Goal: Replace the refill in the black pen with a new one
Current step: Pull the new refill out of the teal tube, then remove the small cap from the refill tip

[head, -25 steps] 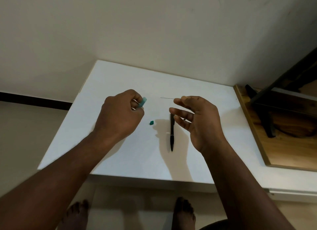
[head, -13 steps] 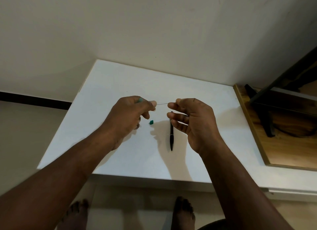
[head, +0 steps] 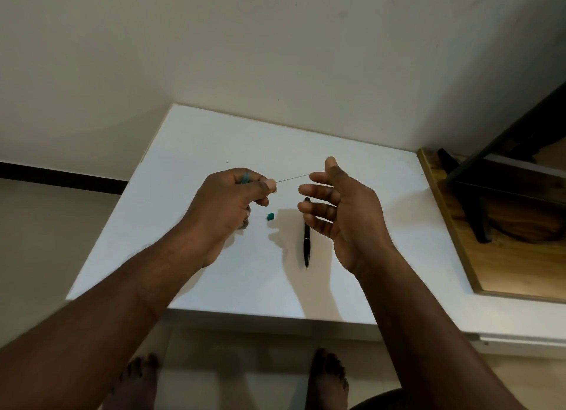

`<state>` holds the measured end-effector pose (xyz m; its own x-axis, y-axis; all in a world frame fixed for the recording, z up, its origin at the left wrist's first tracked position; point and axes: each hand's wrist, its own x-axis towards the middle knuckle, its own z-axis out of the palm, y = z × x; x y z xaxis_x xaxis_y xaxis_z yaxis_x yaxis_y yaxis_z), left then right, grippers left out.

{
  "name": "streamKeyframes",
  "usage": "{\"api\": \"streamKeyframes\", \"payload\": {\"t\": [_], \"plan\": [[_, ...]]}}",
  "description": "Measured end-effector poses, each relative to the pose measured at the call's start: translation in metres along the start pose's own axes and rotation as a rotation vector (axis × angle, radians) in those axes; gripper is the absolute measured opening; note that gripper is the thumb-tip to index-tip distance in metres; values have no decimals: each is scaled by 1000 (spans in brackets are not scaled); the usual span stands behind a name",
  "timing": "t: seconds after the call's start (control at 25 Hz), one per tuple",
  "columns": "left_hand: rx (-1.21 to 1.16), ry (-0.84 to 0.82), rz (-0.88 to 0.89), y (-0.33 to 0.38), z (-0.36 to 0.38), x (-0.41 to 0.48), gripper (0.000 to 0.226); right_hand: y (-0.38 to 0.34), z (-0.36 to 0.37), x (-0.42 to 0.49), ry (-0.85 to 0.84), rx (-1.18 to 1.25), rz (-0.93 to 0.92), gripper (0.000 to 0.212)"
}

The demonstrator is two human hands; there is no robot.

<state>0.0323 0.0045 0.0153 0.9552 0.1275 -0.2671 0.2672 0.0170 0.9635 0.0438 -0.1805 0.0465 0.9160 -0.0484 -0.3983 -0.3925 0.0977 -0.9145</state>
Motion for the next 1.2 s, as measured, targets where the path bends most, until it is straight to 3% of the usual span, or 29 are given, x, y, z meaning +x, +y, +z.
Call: {"api": "streamKeyframes", "payload": {"t": [0.24,0.52,0.56,0.68,0.76,1.04,1.2], "plan": [[24,-56,19,-4,3,-1,15,14,7,-4,-188,1,22,17],[15,-62,-13,-9,7,2,24,14,3,-1,-63,14,-64,18],[96,-14,18,-11,7,3,24,13,2,0,-39,18,-75,18],[734,188,218,-21,11,7,17,10,-1,-1,-7,49,-84,18],[908,236,278,-27,18,7,23,9,-2,-3,-10,65,-79,19],[971,205,310,-33,31,9,12,11,-4,0,-38,74,-80,23],[830,212,283,-25,29,9,15,10,-5,1,-51,95,-85,22]]}}
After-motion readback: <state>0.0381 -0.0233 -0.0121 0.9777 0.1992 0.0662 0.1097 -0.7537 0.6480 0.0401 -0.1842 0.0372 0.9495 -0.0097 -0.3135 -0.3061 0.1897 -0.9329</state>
